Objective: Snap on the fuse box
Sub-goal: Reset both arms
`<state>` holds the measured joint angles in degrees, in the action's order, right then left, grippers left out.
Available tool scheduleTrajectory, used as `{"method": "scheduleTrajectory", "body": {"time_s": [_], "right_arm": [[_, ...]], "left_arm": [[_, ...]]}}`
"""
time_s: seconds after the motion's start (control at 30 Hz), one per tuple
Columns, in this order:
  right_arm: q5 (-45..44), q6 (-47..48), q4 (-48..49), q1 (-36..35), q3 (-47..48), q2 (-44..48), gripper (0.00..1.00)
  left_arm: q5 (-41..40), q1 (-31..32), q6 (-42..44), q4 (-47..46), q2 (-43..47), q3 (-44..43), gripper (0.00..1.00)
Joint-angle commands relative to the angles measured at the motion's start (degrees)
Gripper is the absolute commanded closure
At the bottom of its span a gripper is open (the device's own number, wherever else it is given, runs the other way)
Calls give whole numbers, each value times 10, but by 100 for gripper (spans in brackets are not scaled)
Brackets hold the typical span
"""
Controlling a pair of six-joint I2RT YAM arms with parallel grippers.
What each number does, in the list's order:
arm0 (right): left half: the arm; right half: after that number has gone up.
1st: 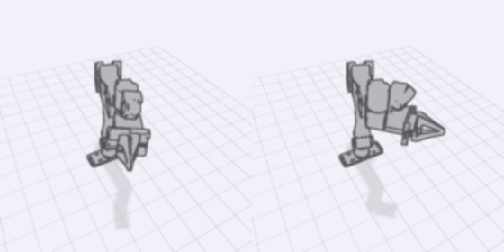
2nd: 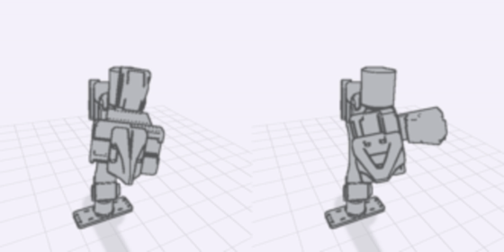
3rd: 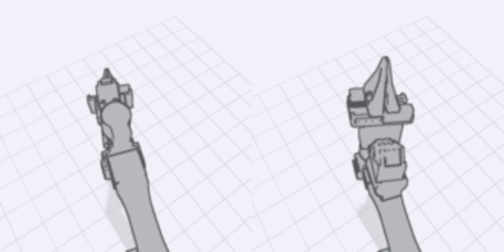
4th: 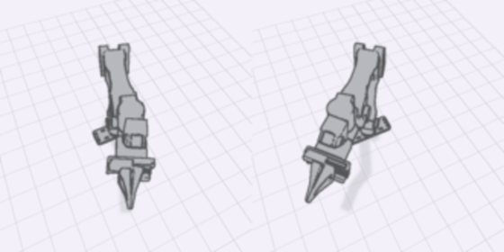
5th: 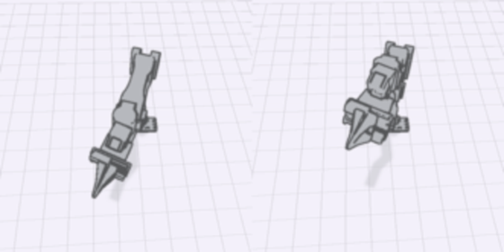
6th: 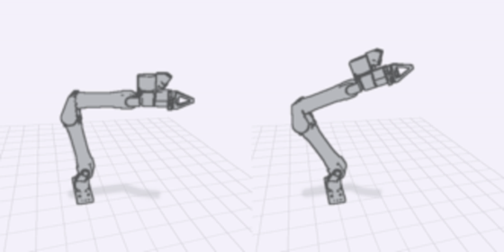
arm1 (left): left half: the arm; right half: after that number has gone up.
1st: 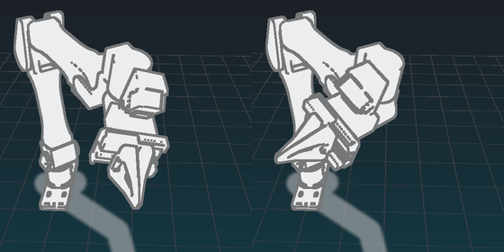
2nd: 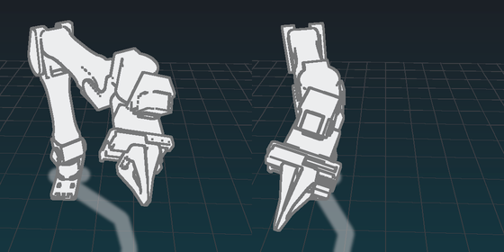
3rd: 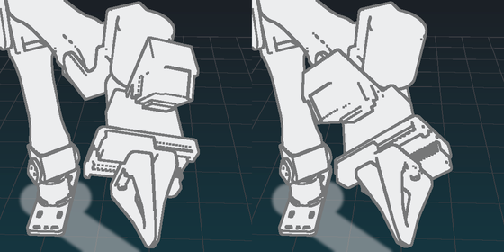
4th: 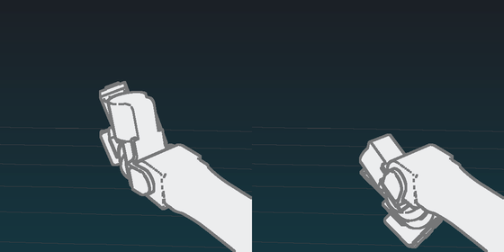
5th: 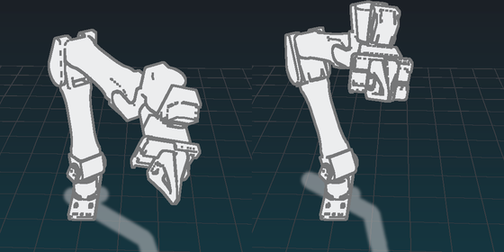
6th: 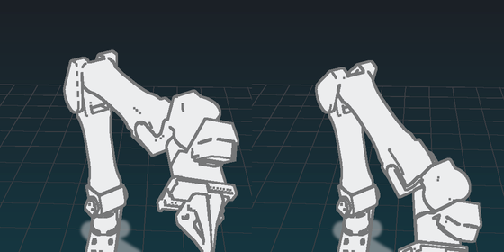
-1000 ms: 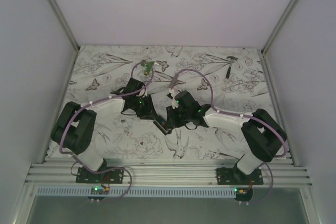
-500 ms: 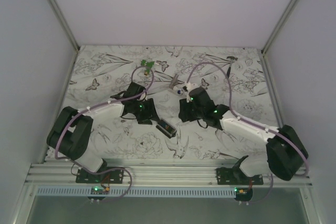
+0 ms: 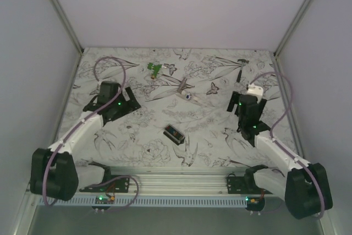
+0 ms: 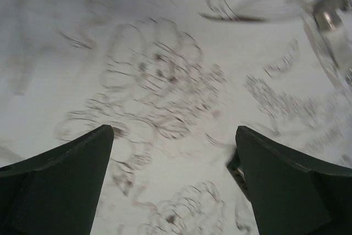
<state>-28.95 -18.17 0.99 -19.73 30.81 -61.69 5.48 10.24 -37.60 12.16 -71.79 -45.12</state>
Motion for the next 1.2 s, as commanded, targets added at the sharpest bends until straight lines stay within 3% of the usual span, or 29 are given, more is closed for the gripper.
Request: {"method": "scheduleTrajectory", "body": {"time_s": [0.0, 0.27, 0.5, 0.67, 0.8, 0.9, 1.03, 1.1, 1.17], "right_arm": [[-60, 31, 246, 67, -79, -17, 1], [-46, 122, 598, 99, -159, -191, 1], [59, 165, 703, 101, -210, -200, 1], [113, 177, 735, 114, -201, -251, 1], [133, 156, 662, 134, -175, -240, 1], [136, 155, 665, 135, -175, -243, 0], [136, 155, 662, 135, -175, -241, 1], [137, 155, 662, 136, -174, -242, 1], [138, 155, 662, 137, -173, -242, 1]], "left_arm": [[-150, -35, 51, 2, 48, 32, 1], [-292, -72, 181, -240, 46, 151, 1], [-268, -93, 223, -301, -99, 125, 1], [-232, -94, 254, -389, -70, 179, 1], [-210, -94, 283, -470, -36, 232, 0], [-214, -96, 298, -525, -61, 240, 0], [-149, -91, 334, -546, -118, 225, 0], [-79, -89, 365, -576, -143, 228, 0], [-70, -92, 365, -592, -145, 233, 0]]}}
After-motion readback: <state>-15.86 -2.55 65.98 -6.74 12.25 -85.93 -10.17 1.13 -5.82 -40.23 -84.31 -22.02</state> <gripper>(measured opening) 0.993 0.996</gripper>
